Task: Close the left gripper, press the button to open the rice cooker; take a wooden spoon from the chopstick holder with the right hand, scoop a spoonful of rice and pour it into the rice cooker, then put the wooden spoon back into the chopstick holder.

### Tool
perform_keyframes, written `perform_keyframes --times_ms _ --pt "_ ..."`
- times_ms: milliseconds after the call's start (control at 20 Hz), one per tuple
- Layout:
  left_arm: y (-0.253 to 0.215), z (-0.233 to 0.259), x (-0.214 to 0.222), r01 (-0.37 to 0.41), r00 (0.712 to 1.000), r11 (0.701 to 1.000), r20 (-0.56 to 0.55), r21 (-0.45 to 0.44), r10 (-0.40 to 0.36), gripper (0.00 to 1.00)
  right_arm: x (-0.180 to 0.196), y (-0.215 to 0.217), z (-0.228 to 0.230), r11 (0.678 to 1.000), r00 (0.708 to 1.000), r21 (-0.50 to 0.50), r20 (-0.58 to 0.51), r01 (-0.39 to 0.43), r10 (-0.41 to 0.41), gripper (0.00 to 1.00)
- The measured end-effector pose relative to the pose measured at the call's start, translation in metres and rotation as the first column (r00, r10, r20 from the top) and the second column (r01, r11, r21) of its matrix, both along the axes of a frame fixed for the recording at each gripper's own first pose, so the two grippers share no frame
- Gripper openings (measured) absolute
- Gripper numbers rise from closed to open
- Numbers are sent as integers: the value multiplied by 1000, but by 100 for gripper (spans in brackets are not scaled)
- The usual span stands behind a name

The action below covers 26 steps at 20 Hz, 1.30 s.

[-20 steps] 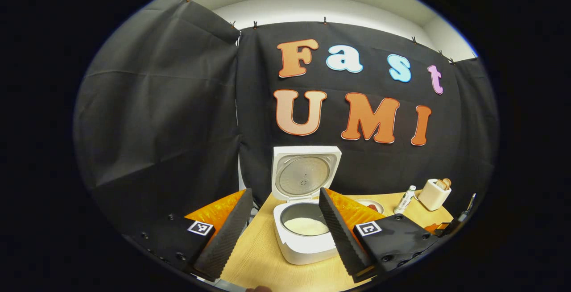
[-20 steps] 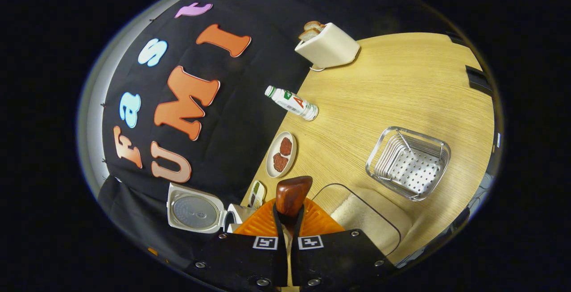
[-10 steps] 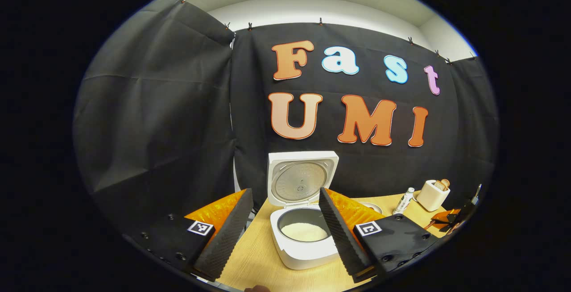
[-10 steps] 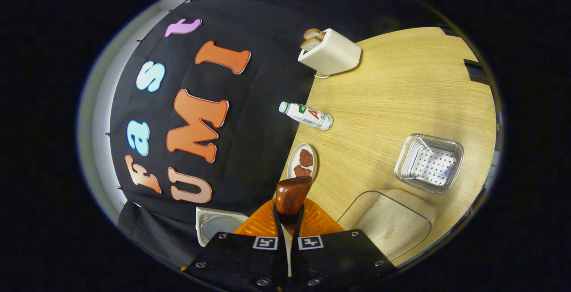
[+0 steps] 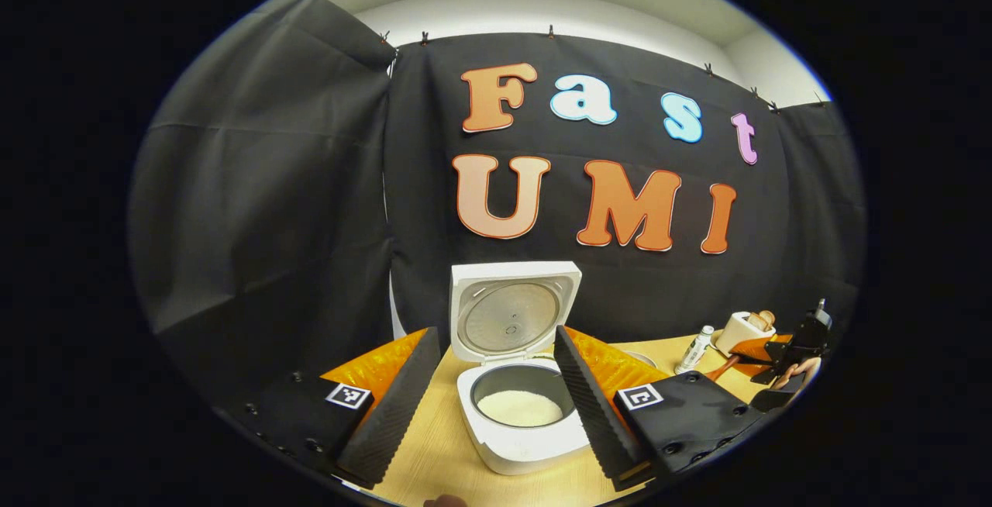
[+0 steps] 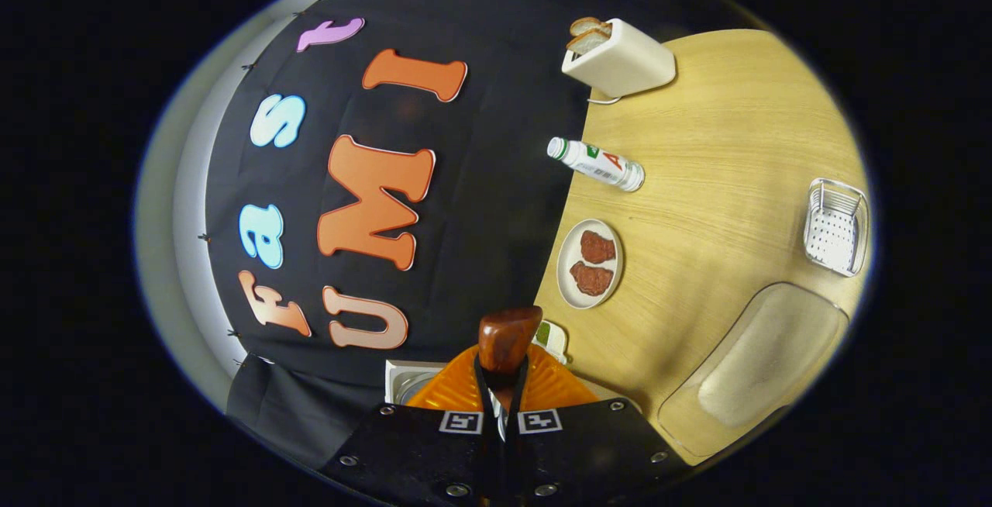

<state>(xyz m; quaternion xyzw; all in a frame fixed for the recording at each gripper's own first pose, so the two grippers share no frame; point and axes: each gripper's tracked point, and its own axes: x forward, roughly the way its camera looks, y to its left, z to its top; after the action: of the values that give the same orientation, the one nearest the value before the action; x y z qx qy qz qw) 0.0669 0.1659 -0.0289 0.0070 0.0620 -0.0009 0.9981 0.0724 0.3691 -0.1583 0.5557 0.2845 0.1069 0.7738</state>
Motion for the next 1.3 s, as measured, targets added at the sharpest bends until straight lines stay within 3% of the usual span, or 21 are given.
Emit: perform_keyframes --times_ms 400,650,1050,1300 --pt "17 -15 10 -16 999 1000 -28 -11 16 100 37 89 26 997 997 -20 37 -70 71 2" --pt "38 -17 12 -52 998 999 -35 10 52 100 56 140 40 985 985 -133 112 -114 129 2" --pt "61 -18 5 -93 995 996 -36 -4 92 100 69 168 67 941 949 -331 268 -71 166 2" --pt "67 -23 4 -104 993 994 -49 -23 103 100 60 180 77 920 919 -383 328 -81 218 2"
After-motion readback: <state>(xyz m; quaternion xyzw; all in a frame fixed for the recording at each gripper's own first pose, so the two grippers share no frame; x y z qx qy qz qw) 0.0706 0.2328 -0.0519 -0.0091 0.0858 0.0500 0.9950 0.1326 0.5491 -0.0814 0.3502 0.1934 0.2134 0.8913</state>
